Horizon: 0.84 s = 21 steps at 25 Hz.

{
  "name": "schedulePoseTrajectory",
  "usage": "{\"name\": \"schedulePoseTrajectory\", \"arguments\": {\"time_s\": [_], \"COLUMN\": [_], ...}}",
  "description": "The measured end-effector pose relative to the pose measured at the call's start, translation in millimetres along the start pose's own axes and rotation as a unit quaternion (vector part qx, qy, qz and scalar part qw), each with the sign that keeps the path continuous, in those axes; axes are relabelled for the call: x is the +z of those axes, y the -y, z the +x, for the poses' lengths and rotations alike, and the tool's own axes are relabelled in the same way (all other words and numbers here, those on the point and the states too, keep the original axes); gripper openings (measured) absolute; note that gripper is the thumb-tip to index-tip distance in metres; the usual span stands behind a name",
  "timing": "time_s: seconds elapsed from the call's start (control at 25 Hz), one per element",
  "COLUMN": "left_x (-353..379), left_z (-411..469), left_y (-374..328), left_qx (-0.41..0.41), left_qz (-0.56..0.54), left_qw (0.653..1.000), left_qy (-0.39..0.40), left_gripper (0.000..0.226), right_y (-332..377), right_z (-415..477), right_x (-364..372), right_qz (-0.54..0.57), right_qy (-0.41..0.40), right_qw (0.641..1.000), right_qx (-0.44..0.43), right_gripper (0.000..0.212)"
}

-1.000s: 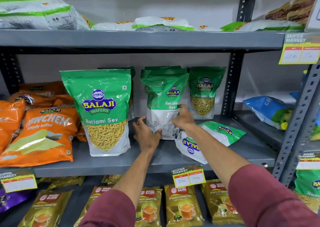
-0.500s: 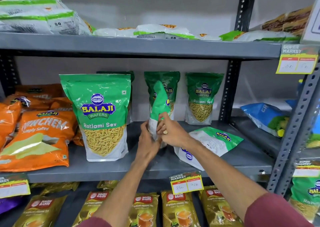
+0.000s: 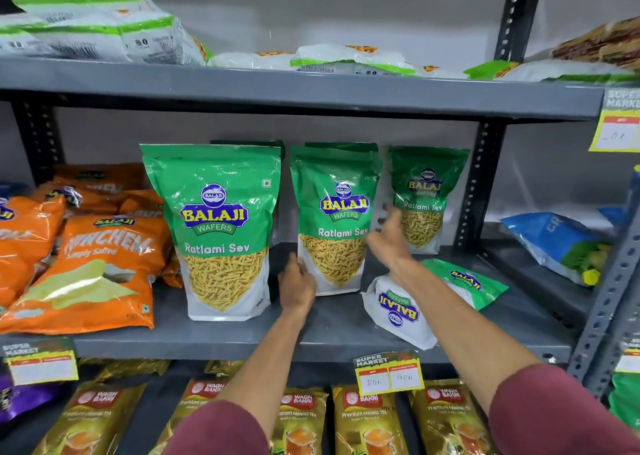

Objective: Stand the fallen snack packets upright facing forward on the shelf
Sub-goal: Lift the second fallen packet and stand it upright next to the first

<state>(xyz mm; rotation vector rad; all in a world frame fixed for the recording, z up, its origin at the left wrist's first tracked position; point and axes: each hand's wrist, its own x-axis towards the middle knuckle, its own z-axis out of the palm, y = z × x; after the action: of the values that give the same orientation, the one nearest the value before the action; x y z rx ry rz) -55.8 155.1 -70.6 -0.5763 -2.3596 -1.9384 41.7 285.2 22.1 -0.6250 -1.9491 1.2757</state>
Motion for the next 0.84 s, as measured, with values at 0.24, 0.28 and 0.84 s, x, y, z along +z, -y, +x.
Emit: {"name": "schedulePoseTrajectory", "arguments": {"time_s": [0.24,0.28,0.84], "left_x": [-1,-1,-16], "left_z": [-4,-6,-36], "left_y": [0,0,0], "left_qx": [0.004,0.009,0.046], "left_qz": [0.029,0.030,0.122], "left_qw": [0.999,0.999,0.991], "left_qy": [0.012,0.007,-0.009], "left_gripper": [0.031,0.029,0.042], "right_y": [-5,-3,1], "right_z": [-2,-5,-34], "right_x": [-1,-3,-52], "right_qz": [-0.189,-0.227,-0.287], "right_qy": [0.119,0.122,0.152], "right_qw": [0.973,0.965,0.945], "right_qx": [0.053,0.041,-0.031], "right_gripper": [0.049,0.046,0.060]}}
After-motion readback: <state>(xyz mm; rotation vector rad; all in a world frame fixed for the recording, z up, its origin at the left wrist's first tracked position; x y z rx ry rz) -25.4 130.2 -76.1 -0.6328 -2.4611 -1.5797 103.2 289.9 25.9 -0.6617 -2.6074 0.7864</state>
